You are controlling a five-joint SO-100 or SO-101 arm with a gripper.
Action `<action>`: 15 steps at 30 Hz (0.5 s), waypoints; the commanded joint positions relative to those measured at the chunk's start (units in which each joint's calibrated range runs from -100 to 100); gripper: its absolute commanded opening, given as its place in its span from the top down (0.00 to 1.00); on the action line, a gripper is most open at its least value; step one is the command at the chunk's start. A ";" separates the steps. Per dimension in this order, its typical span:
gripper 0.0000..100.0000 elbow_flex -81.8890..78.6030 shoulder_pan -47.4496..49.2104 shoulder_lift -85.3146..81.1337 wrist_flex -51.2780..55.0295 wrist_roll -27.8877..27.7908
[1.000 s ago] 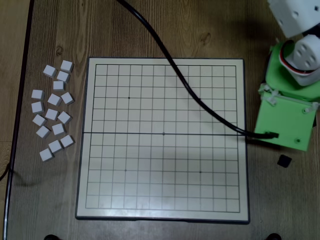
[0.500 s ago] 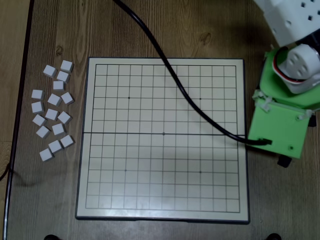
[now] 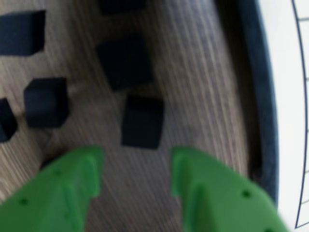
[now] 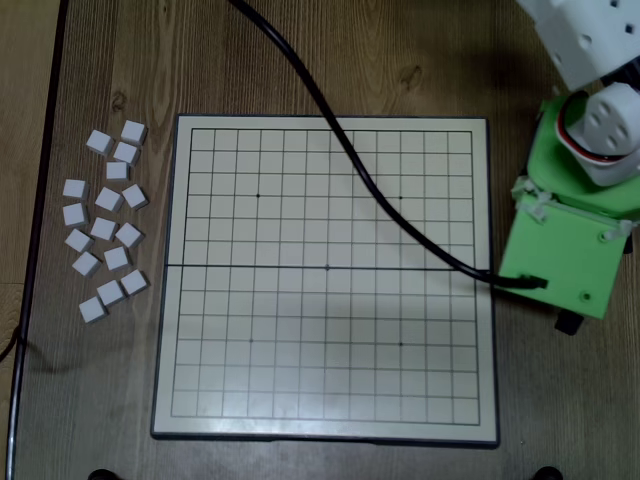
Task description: Grasp a Black stone and put it on the board on position (0,0).
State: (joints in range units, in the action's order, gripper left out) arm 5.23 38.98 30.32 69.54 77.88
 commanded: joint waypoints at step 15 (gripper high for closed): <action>0.88 1.53 -0.33 -0.94 -1.78 0.68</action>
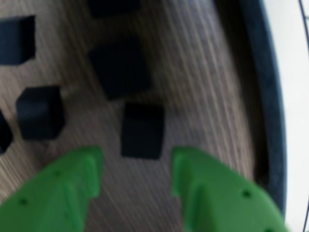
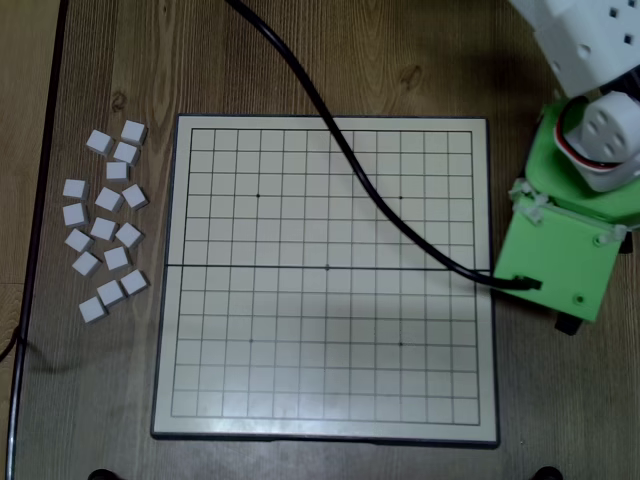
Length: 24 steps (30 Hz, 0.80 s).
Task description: Grasp a Black stone and put it on the board on position (0,0).
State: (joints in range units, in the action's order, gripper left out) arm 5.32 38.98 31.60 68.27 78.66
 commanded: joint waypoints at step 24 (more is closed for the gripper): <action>0.88 -2.23 -0.24 -4.26 -2.08 -0.49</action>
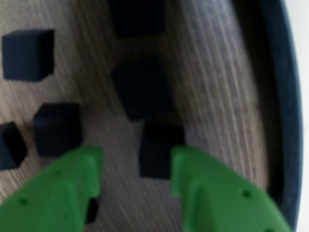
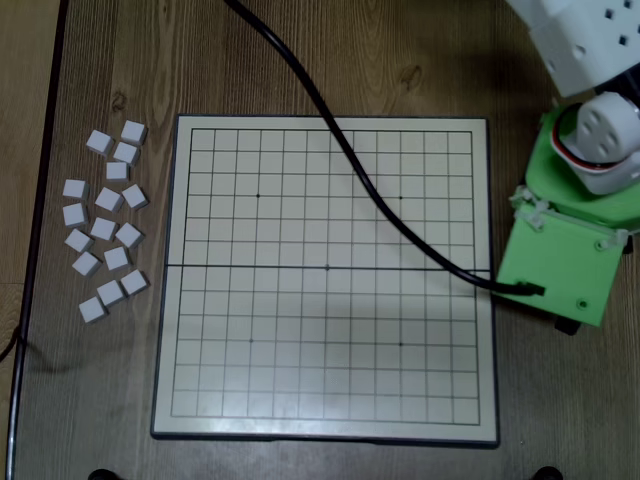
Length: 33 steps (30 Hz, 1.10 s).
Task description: Grasp a Black stone and put it on the board on position (0,0).
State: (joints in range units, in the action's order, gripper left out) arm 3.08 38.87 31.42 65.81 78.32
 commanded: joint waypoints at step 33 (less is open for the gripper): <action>0.87 11.70 -1.68 -1.53 5.67 2.54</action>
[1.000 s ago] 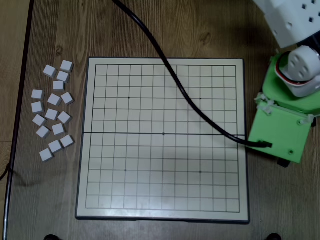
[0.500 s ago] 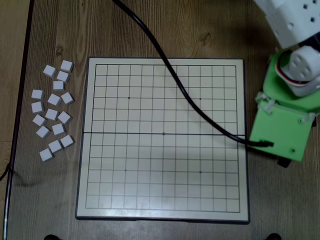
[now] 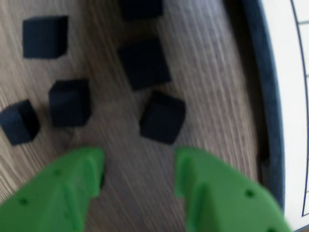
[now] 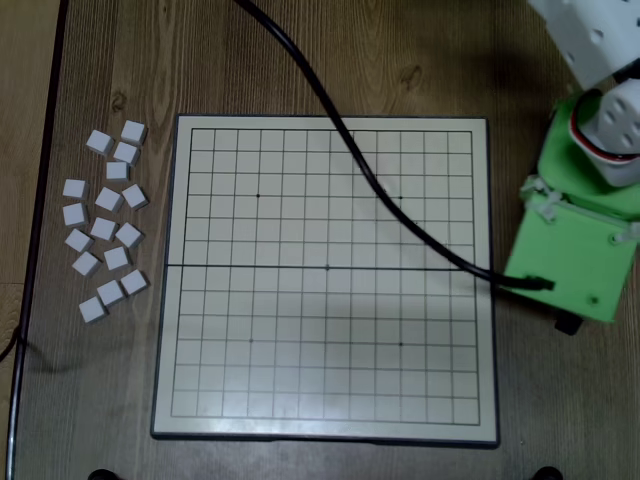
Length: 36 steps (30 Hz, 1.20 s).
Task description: Grasp a Black stone and put it on the board on position (0,0).
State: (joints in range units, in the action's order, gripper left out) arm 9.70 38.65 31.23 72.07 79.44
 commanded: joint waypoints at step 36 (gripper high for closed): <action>0.87 -3.23 -0.19 -0.75 -4.24 5.08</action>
State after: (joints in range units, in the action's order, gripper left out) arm 6.39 38.54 34.70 68.58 84.57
